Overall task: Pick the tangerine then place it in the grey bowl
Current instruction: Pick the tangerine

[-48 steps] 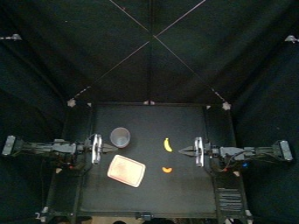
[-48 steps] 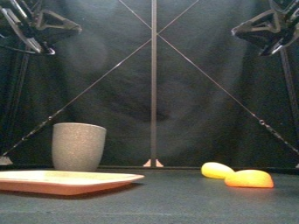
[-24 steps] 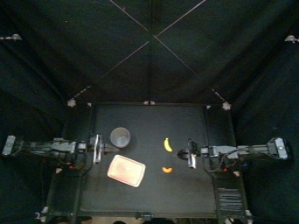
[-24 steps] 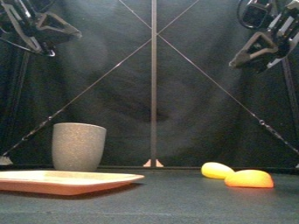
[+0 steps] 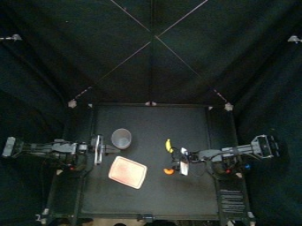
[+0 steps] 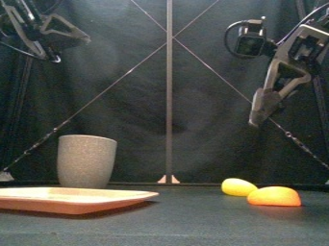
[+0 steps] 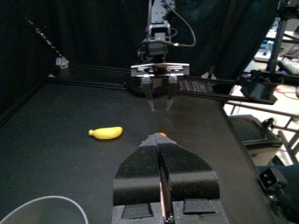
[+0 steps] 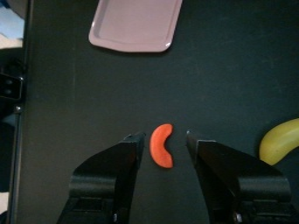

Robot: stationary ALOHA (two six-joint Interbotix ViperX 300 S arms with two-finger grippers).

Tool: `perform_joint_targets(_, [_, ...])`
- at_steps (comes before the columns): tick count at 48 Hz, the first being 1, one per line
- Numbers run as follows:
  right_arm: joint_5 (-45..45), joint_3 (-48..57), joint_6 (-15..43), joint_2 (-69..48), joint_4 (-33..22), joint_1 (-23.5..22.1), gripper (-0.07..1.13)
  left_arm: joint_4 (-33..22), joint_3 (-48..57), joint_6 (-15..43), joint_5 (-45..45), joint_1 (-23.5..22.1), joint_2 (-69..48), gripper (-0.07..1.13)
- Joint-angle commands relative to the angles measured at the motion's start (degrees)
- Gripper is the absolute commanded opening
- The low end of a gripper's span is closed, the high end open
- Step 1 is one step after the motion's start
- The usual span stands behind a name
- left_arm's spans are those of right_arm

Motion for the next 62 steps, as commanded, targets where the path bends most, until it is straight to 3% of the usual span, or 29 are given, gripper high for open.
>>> perform_joint_targets(1, [2.5,-3.1,0.0,2.6,0.4,0.4,0.81,0.0,-1.1,0.0,-0.5,0.4,0.4,0.07])
perform_joint_targets(19, [13.7,-7.8,-0.4,15.5,1.7,0.5,0.81,0.2,-1.1,0.1,-1.3,0.9,0.4,0.07])
perform_joint_targets(49, [11.0,-11.9,-0.2,22.9,1.3,1.5,0.80,0.2,0.4,0.1,-1.5,1.0,0.4,0.07])
perform_joint_targets(56, [11.0,-11.9,-0.1,23.2,1.3,1.8,0.76,0.2,0.5,0.1,-1.4,0.9,0.4,0.07])
perform_joint_targets(62, [10.9,-11.8,-0.2,23.2,1.3,1.8,0.65,0.0,0.4,0.0,-1.5,1.0,0.4,0.07])
